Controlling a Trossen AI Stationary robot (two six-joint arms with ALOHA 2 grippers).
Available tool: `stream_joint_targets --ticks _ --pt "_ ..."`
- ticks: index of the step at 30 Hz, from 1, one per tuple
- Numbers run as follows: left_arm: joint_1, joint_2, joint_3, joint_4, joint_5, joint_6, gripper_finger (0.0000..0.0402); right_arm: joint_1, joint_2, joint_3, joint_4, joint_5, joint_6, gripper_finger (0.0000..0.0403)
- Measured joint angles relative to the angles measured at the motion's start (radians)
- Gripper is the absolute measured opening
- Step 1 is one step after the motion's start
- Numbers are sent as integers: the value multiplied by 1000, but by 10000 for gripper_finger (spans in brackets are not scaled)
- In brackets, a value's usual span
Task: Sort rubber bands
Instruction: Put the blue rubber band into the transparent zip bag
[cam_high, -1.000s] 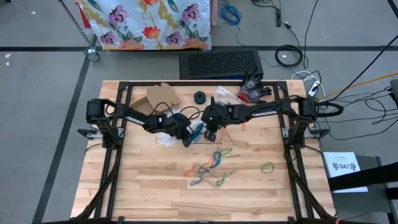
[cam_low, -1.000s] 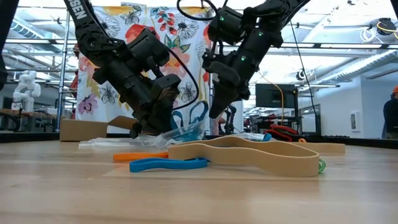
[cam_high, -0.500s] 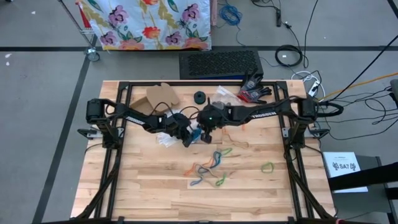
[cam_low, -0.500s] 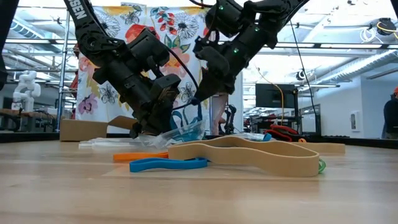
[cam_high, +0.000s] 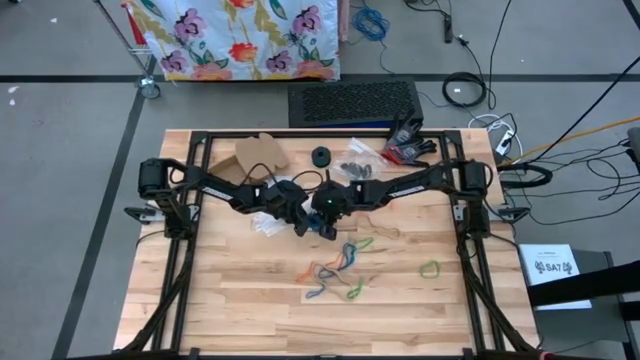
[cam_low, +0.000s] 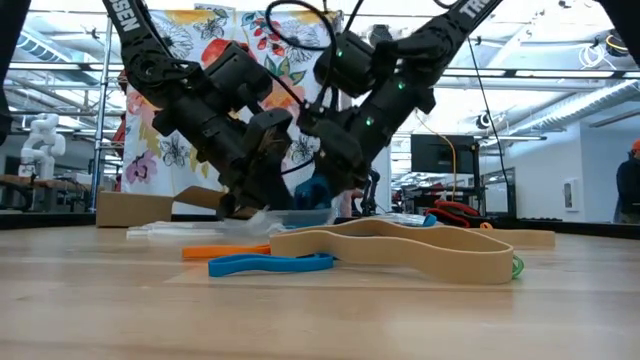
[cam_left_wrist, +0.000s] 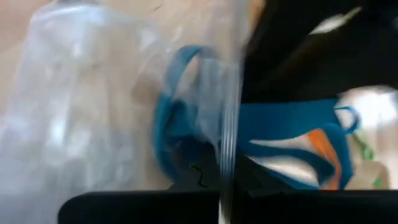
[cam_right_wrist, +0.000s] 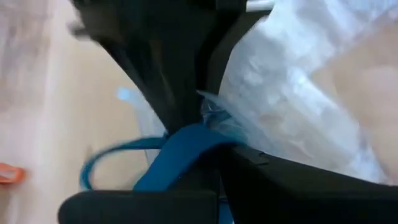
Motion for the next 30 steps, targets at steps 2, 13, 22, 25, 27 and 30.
stream_joint_targets --ticks 2,13,22,25,27,30 --pt "0 0 0 26 4 0 0 -2 15 0 -1 -2 2 0" --pt "0 -70 0 54 4 19 0 -20 78 5 14 -183 60 0" --pt "-7 -82 0 64 -8 37 0 -21 86 104 -161 -263 143 0" --pt "-16 -82 1 69 -8 58 0 -20 86 157 -259 -227 171 0" --pt "-23 -82 1 65 -12 58 0 -20 86 189 -302 -197 174 0" --pt "-26 -83 3 35 -31 58 0 -19 86 209 -310 -176 158 0"
